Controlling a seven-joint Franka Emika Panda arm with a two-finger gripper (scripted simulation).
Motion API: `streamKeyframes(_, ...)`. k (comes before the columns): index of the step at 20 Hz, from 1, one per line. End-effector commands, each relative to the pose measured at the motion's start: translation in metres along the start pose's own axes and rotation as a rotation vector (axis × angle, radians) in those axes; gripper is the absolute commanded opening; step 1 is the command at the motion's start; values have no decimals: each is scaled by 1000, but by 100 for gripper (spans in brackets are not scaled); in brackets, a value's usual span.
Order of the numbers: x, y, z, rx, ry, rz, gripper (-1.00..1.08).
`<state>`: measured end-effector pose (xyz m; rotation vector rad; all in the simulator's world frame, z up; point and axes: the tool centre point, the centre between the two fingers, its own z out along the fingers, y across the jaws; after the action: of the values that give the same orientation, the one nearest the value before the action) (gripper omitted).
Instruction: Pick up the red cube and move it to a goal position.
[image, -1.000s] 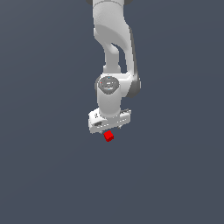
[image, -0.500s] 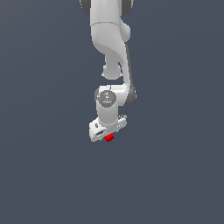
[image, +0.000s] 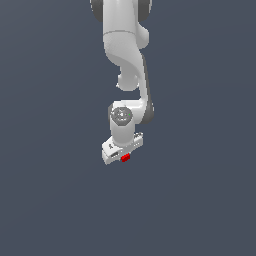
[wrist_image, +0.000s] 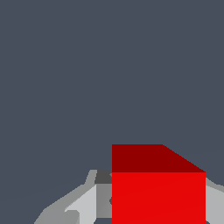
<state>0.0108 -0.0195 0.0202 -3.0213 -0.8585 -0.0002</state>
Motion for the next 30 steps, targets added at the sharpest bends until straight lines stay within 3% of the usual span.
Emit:
streamKeyframes(1, 0, 0, 0, 0, 0, -1, -100)
streamKeyframes(13, -1, 9, -11, 0, 0, -1, -100)
streamKeyframes(30, -6, 81, -99, 0, 0, -1, -100)
